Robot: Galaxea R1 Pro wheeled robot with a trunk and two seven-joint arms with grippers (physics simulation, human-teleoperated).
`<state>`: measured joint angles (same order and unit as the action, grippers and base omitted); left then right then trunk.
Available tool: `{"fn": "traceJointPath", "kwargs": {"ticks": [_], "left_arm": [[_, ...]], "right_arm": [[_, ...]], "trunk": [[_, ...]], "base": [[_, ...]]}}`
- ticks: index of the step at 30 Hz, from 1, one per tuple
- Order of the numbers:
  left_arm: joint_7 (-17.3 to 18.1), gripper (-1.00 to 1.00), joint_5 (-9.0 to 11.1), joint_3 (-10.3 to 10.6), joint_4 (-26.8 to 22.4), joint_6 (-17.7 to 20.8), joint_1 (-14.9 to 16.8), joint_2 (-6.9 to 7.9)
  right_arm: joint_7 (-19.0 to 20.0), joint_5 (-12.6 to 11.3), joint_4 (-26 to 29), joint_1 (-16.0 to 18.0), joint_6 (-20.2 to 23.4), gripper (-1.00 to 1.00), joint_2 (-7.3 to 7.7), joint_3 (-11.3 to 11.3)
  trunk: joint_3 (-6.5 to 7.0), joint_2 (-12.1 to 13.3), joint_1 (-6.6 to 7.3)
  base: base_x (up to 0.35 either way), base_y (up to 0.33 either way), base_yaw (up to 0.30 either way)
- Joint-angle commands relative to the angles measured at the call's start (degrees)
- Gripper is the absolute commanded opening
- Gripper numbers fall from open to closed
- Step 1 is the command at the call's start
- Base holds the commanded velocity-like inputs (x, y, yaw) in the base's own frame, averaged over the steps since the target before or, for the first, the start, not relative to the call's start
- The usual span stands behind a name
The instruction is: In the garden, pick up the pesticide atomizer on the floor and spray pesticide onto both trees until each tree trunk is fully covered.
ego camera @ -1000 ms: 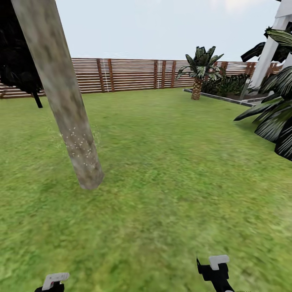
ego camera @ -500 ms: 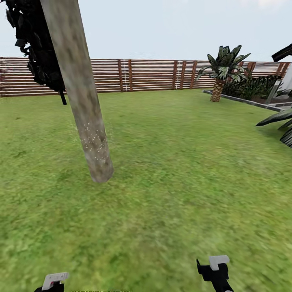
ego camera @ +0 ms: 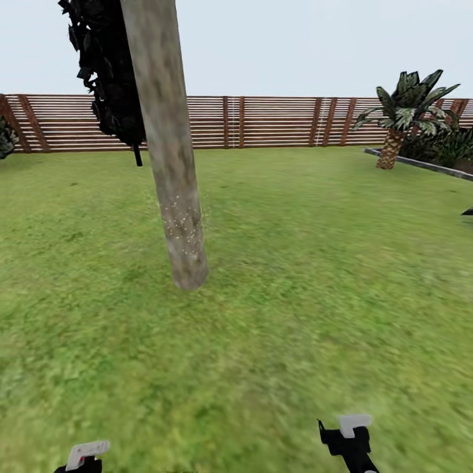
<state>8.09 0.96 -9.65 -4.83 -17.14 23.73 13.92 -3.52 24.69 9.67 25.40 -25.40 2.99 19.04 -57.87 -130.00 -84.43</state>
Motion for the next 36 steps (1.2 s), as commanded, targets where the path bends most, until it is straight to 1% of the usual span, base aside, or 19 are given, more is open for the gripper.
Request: {"fn": "traceJointPath", "kwargs": {"ticks": [1, 17, 20, 21, 22, 24, 26, 36], "left_arm": [[-0.01, -1.0, 0.01, -0.02, 0.0, 0.0, 0.0, 0.01], [-0.01, -1.0, 0.01, -0.02, 0.0, 0.0, 0.0, 0.05], [-0.27, -1.0, 0.01, -0.4, 0.0, 0.0, 0.0, 0.06], [-1.22, -1.0, 0.18, -0.44, 0.0, 0.01, 0.0, 0.06], [-2.47, -1.0, 0.91, -0.54, 0.0, 0.01, 0.0, 0.06], [-4.85, -1.0, 3.05, -0.68, 0.0, -0.06, 0.0, 0.06], [-5.69, -1.0, 4.17, -0.71, 0.0, -0.12, 0.0, 0.06], [-5.9, -1.0, 4.49, -0.68, 0.0, -0.17, 0.0, 0.06]], "right_arm": [[0.0, 0.0, 0.0, 0.0, 0.0, 1.0, 0.0, 0.0], [0.04, 0.0, -0.01, 0.0, 0.0, 1.0, 0.0, -0.01], [0.02, 0.0, -0.02, 0.0, 0.0, 1.0, 0.0, -0.03], [0.01, 0.0, -0.02, 0.0, 0.0, 1.0, 0.0, -0.03], [0.02, 0.0, -0.01, 0.0, 0.0, 1.0, 0.0, -0.03], [0.02, 0.0, -0.03, 0.0, 0.06, 1.0, 0.0, -0.05], [0.01, 0.0, -0.03, 0.0, 0.07, 1.0, -0.04, -0.06], [0.0, 0.0, 0.0, 0.0, 0.07, 1.0, -0.09, -0.06]], "trunk": [[0.0, 0.0, 0.0], [0.0, 0.0, 0.0], [0.0, 0.0, 0.0], [0.0, 0.0, 0.0], [0.0, 0.0, 0.0], [0.0, 0.0, 0.0], [0.0, 0.0, 0.0], [0.0, 0.0, 0.0]], "base": [[0.0, 0.0, 0.279], [0.0, 0.0, 0.279], [0.0, 0.0, 0.279], [0.0, 0.0, 0.279], [0.0, 0.0, 0.28], [0.0, 0.0, 0.281], [0.0, 0.0, 0.282], [0.0, 0.0, 0.282]]}}
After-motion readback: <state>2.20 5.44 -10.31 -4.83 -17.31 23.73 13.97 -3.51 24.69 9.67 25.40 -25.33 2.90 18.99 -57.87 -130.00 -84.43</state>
